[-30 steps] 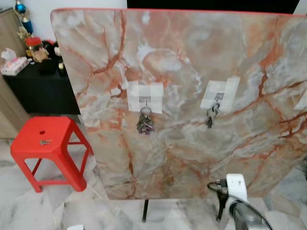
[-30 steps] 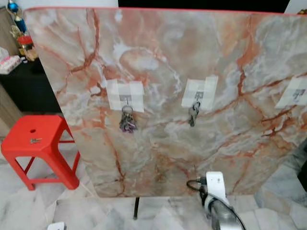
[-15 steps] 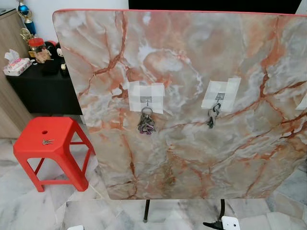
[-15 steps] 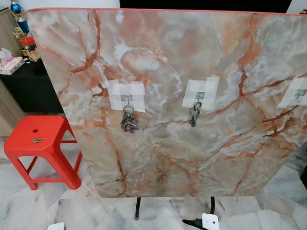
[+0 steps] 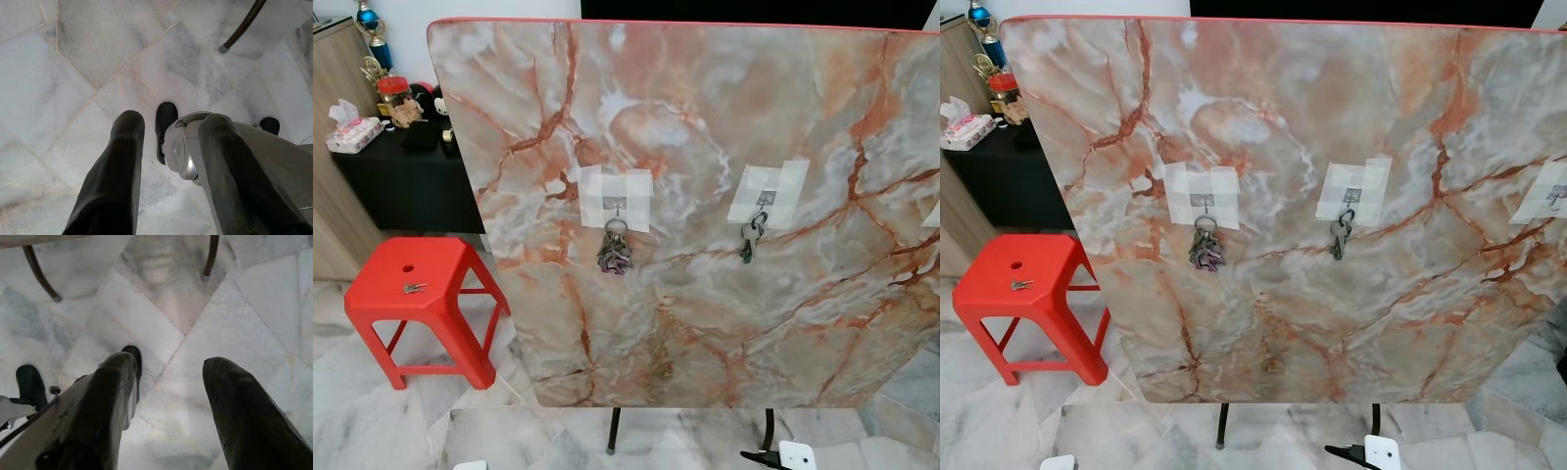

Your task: Hang keys on a hook

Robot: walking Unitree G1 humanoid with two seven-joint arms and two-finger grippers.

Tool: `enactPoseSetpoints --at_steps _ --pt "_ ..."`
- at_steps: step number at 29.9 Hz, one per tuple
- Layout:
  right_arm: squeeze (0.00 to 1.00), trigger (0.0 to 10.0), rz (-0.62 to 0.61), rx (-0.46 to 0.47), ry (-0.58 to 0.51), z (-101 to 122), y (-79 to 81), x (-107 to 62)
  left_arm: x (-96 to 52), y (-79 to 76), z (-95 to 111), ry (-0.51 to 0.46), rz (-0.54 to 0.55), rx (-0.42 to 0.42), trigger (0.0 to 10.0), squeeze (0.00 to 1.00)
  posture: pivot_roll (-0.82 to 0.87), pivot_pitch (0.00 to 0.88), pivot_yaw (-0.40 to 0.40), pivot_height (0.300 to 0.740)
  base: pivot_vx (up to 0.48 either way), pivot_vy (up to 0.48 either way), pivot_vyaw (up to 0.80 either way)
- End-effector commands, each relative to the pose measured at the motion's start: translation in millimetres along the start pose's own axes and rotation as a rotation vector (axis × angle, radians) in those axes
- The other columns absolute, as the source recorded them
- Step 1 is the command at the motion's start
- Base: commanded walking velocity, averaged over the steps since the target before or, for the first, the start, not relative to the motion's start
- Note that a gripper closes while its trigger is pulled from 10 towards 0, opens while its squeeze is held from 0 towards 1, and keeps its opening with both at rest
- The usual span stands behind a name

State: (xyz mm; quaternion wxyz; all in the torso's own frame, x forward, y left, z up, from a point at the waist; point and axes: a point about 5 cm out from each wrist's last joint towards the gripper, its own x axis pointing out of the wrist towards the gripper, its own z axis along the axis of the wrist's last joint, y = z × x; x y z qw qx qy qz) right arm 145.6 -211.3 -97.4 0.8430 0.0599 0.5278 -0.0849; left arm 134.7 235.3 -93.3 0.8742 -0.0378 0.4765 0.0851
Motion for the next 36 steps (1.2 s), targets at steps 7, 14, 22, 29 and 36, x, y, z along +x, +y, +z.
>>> enactPoseSetpoints --at_steps 7,14,22,29,36 --pt "0.00 10.0 -0.006 0.023 0.010 -7.0 -1.0 -0.6 -0.9 2.8 -4.5 0.029 0.010 -0.003 10.0 0.00 0.13 0.000 -0.027 0.740 0.000 0.000 0.00" --pt "0.00 10.0 0.004 0.022 0.012 -7.9 3.7 -0.2 -1.0 3.6 -4.6 0.031 0.011 -0.005 10.0 0.00 0.13 0.000 -0.025 0.740 0.000 0.000 0.00" --pt "0.00 10.0 0.005 0.016 0.013 -7.3 5.0 0.0 -1.0 3.8 -4.7 0.032 0.012 -0.009 10.0 0.00 0.13 0.000 -0.025 0.740 0.000 0.000 0.00" --pt "0.00 10.0 0.007 0.005 0.013 -6.9 5.0 0.1 -1.0 3.5 -4.7 0.032 0.011 -0.014 10.0 0.00 0.14 0.000 -0.027 0.740 0.000 0.035 0.00" --pt "0.00 10.0 0.009 -0.002 0.011 -5.9 5.8 0.2 -1.0 3.3 -5.0 0.034 0.013 -0.022 10.0 0.00 0.14 0.000 -0.029 0.740 0.000 0.353 0.00"
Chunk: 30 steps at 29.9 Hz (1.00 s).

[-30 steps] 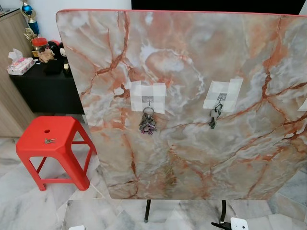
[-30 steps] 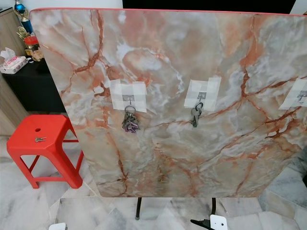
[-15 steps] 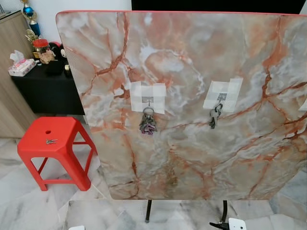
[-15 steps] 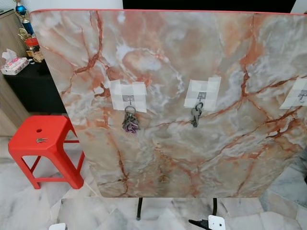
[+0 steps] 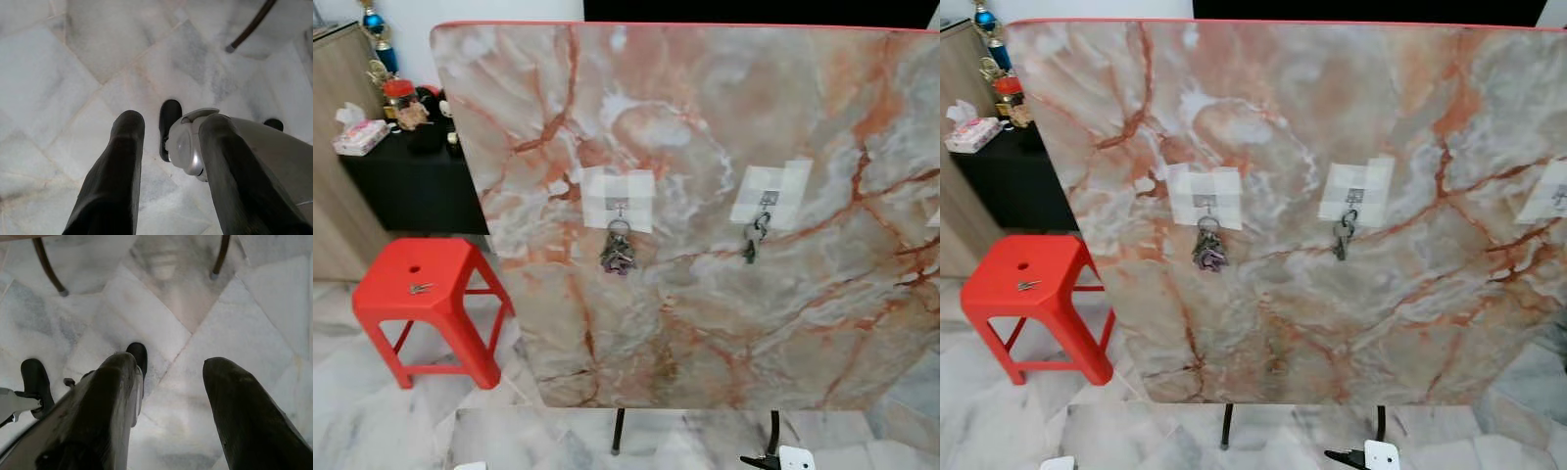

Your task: Hang keys on a hook

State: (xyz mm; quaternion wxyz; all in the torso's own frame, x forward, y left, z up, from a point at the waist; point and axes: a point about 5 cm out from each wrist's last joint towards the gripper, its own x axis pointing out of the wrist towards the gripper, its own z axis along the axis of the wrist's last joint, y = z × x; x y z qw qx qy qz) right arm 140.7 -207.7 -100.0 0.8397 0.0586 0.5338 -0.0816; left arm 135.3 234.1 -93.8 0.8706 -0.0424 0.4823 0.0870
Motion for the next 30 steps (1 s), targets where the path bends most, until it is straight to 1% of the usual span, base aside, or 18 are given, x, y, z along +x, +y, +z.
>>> enactPoseSetpoints --at_steps 1,15,30 --pt "0.00 10.0 0.006 0.004 -0.003 0.3 3.4 0.4 -1.5 4.6 -5.0 0.020 0.013 -0.013 10.0 0.00 0.14 0.000 -0.029 0.740 0.000 0.386 0.00" --pt "0.00 10.0 0.016 -0.017 0.000 -0.1 6.9 0.7 -1.5 4.6 -5.1 0.020 0.012 -0.014 10.0 0.00 0.14 0.000 -0.029 0.740 0.000 0.389 0.00" --pt "0.00 10.0 0.016 -0.032 0.003 -1.8 4.6 0.3 -1.5 4.5 -5.1 0.021 0.009 -0.009 10.0 0.00 0.14 0.000 -0.029 0.740 0.000 0.388 0.00"
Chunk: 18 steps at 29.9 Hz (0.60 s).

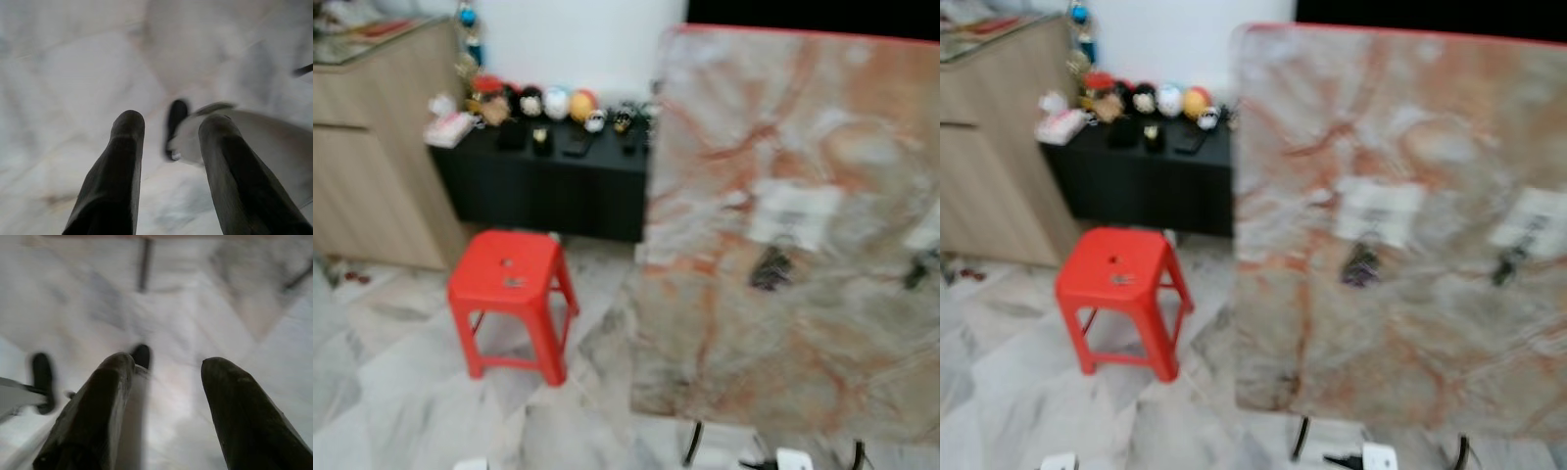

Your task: Hang keys on a hook

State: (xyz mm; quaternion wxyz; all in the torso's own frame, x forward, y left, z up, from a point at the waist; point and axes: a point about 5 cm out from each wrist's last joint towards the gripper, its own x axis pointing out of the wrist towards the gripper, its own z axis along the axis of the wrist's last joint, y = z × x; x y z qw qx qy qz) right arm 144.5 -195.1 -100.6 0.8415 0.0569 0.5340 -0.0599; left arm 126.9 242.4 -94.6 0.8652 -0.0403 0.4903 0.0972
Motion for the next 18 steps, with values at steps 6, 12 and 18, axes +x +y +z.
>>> enactPoseSetpoints --at_steps 6,12,18 --pt "0.00 10.0 -0.017 -0.011 0.003 -3.4 -8.7 -1.4 1.0 -5.2 0.5 0.004 -0.012 -0.003 10.0 0.00 0.14 0.000 -0.029 0.740 0.000 0.387 0.00" --pt "0.00 10.0 -0.015 -0.012 0.000 -2.2 -7.3 -1.1 1.0 -5.1 0.3 0.004 -0.013 -0.002 10.0 0.00 0.14 0.000 -0.032 0.740 0.000 0.386 0.00" --pt "0.00 10.0 -0.014 -0.011 -0.003 -0.8 -6.1 -0.8 1.1 -5.4 0.8 0.003 -0.013 -0.005 10.0 0.00 0.14 0.000 -0.033 0.740 0.000 0.387 0.00"
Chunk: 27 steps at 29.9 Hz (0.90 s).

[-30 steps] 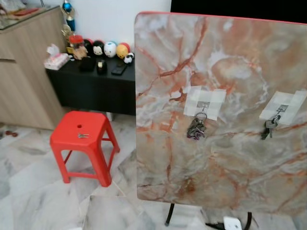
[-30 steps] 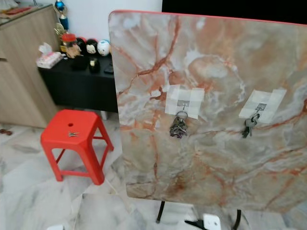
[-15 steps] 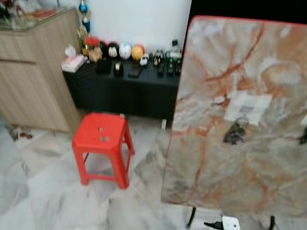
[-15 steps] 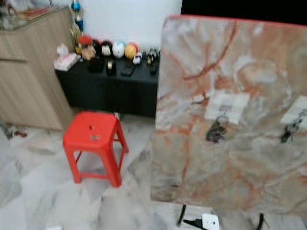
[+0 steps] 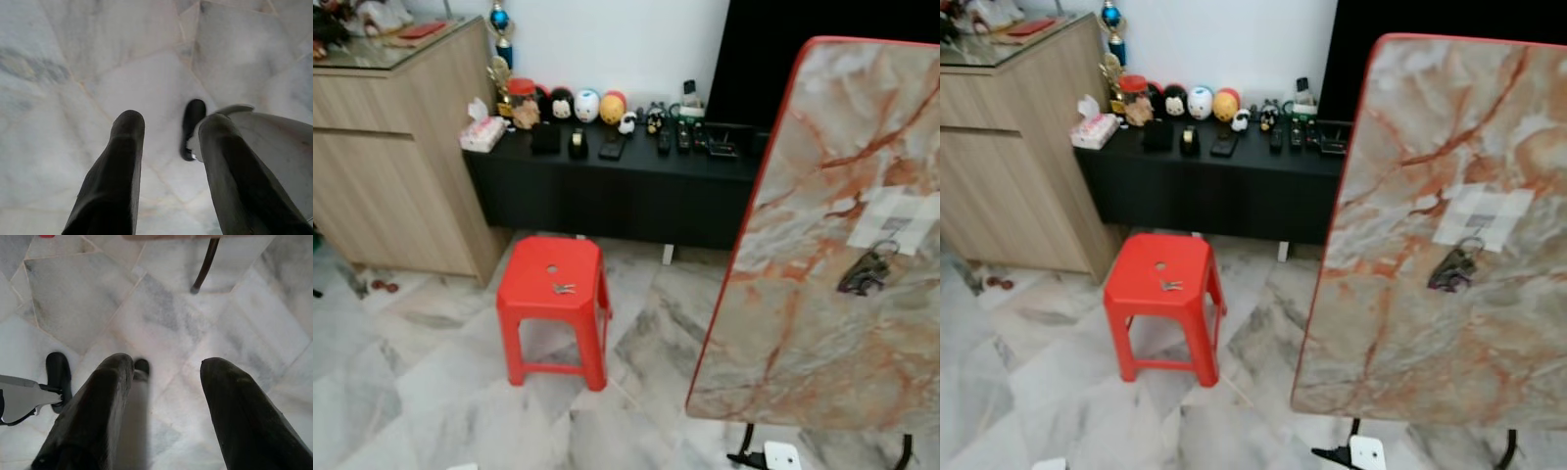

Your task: Hang keys on a hook

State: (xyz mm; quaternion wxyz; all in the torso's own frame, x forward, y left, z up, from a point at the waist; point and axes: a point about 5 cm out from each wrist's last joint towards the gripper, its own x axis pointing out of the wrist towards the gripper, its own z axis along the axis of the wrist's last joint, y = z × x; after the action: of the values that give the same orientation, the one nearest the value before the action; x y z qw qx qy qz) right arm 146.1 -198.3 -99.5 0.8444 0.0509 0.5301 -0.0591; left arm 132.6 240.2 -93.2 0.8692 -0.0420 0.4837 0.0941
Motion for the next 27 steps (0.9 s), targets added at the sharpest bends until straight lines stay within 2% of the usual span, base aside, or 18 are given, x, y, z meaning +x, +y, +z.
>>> enactPoseSetpoints --at_steps 1,27 --pt "0.00 10.0 -0.010 0.001 0.007 -3.3 -3.2 -0.6 -0.3 -2.3 -4.3 0.018 -0.005 -0.004 10.0 0.00 0.14 0.000 -0.034 0.740 0.000 0.386 0.00" --pt "0.00 10.0 -0.004 0.011 -0.003 -1.2 -0.8 -0.2 0.3 -2.3 -1.6 0.012 -0.004 -0.008 10.0 0.00 0.14 0.000 -0.031 0.740 0.000 0.387 0.00"
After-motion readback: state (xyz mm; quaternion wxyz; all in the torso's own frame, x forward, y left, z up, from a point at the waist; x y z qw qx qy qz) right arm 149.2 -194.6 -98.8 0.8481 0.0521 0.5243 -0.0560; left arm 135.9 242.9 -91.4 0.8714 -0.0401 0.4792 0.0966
